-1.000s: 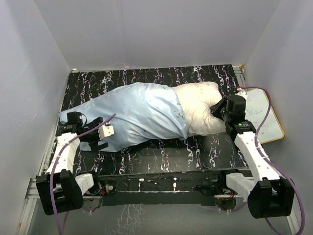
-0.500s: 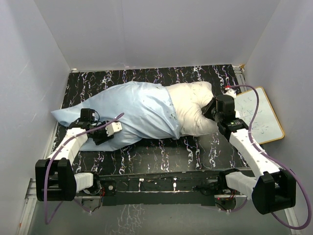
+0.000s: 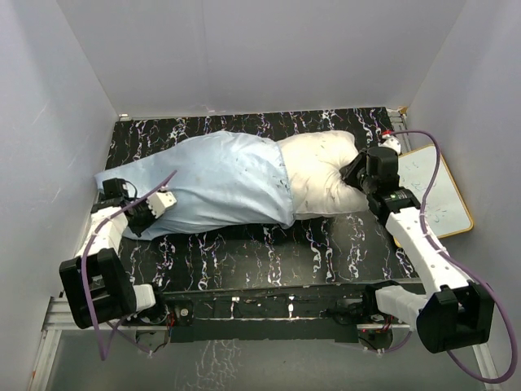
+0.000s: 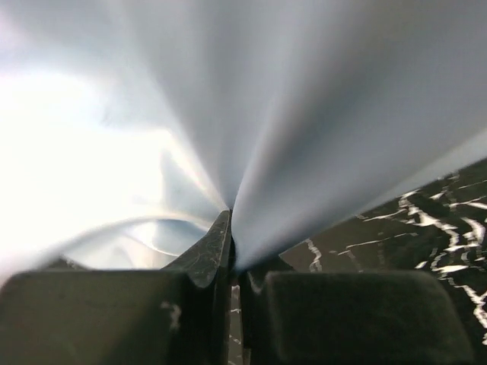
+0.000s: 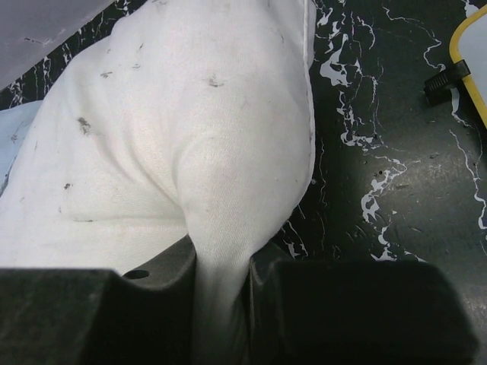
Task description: Remove the pillowcase from the pillow
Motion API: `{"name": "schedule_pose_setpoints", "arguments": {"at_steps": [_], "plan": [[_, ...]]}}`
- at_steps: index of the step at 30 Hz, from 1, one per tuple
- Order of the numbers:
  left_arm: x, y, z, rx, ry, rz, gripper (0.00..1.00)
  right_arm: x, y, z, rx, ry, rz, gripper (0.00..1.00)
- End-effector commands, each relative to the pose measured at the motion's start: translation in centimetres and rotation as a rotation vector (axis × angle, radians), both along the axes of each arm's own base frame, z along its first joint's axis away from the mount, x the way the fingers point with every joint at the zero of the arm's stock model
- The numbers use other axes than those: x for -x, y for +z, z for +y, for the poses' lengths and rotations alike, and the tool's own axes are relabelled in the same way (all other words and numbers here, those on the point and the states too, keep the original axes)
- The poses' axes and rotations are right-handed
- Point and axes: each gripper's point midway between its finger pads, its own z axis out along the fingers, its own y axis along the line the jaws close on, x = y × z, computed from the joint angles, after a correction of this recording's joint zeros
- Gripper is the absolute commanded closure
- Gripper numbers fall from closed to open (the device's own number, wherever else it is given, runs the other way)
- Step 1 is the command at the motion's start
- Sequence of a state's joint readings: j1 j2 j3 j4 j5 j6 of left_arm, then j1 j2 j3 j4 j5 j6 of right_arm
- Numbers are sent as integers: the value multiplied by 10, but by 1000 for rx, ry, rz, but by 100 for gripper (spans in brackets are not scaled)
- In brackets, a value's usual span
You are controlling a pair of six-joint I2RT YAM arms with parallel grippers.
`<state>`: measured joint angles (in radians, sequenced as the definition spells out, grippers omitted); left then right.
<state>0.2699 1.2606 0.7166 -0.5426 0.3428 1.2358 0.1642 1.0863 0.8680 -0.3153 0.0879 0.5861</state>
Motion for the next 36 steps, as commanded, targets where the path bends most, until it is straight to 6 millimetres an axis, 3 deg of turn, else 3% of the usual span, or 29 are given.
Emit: {"name": "schedule_pose_setpoints", "arguments": {"at_steps": [1,4,11,17,21,26,30,33,36], "plan": [[-17,21,29,-24,46,-70,100,-23,56,-24,9,-96,-152,92],[-27,30,48,-39,77,-108,100,-26,64,-38,-1,-138,-164,92],[-47,44,119,-47,218,-154,100,-26,104,-106,-76,-271,-240,92],[-54,54,182,-55,339,-187,100,-25,133,-120,-120,-324,-292,92],[-51,58,213,-73,402,-210,100,-23,133,-131,-123,-377,-284,92],[-51,63,229,-101,434,-234,100,-12,137,-149,-148,-478,-305,92],[-34,51,213,-121,330,-174,100,-7,143,-158,-276,-541,-327,92],[-26,44,219,-235,274,-196,100,-9,156,-163,-356,-556,-373,92],[-18,41,231,-225,299,-163,100,-15,174,-167,-363,-552,-401,92]]}}
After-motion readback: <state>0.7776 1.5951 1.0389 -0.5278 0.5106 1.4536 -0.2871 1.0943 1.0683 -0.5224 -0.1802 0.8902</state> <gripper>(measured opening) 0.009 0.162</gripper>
